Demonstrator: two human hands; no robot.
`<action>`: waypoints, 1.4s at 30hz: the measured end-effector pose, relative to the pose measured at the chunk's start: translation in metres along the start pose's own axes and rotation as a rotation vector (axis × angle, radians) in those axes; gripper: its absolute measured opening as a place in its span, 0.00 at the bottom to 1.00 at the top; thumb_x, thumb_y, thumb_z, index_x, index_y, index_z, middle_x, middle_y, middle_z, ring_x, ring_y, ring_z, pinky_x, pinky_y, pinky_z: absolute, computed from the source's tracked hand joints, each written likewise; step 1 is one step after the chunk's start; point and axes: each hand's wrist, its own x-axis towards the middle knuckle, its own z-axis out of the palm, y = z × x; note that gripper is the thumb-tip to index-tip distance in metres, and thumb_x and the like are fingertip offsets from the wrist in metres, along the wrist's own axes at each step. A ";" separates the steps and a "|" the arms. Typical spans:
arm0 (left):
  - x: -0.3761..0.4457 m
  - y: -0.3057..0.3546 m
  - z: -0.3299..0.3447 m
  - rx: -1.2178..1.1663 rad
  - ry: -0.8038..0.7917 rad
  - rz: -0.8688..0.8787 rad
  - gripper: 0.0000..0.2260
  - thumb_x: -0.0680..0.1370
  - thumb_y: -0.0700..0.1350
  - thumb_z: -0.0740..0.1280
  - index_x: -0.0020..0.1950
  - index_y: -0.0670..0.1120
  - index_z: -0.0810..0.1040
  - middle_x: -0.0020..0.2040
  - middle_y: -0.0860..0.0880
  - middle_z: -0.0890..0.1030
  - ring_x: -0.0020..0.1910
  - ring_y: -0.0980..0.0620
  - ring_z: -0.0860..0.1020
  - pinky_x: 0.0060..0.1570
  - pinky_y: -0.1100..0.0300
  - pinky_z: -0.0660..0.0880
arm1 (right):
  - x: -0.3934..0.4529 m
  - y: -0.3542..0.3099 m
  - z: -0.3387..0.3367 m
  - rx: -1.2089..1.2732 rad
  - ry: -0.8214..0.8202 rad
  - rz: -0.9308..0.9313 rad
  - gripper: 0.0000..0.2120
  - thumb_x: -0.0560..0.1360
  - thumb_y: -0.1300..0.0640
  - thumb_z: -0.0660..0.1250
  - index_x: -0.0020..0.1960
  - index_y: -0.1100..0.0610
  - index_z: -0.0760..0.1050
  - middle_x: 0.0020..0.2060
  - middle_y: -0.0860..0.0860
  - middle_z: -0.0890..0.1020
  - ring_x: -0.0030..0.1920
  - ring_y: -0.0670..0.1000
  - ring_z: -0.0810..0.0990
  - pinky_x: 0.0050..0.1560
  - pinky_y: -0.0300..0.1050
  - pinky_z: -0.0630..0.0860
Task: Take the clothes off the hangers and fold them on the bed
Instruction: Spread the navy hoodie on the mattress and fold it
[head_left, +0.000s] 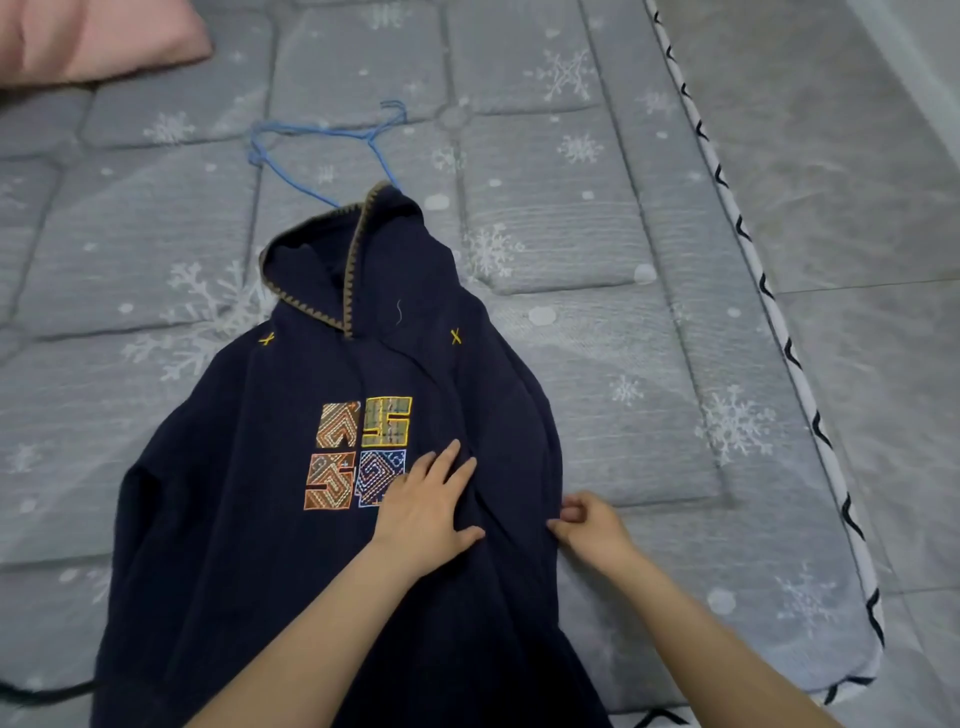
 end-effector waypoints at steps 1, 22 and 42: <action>0.004 0.000 0.002 0.004 -0.028 -0.003 0.38 0.74 0.64 0.62 0.77 0.55 0.47 0.78 0.53 0.43 0.76 0.48 0.50 0.72 0.49 0.58 | 0.002 -0.001 0.003 0.023 -0.010 0.012 0.09 0.72 0.65 0.70 0.48 0.58 0.72 0.35 0.47 0.77 0.38 0.45 0.77 0.40 0.33 0.73; 0.021 0.027 -0.003 0.061 -0.224 -0.081 0.43 0.72 0.66 0.63 0.77 0.55 0.42 0.78 0.51 0.39 0.75 0.44 0.53 0.65 0.48 0.66 | -0.018 -0.038 -0.164 -0.057 0.483 -0.224 0.05 0.76 0.57 0.67 0.41 0.53 0.74 0.35 0.49 0.77 0.42 0.52 0.76 0.40 0.38 0.65; 0.038 0.086 0.024 0.174 -0.098 0.224 0.38 0.75 0.63 0.60 0.77 0.54 0.44 0.77 0.51 0.35 0.76 0.46 0.39 0.74 0.47 0.45 | -0.020 0.072 -0.159 -0.171 0.411 0.319 0.43 0.62 0.40 0.76 0.66 0.62 0.63 0.62 0.59 0.69 0.59 0.61 0.74 0.54 0.56 0.75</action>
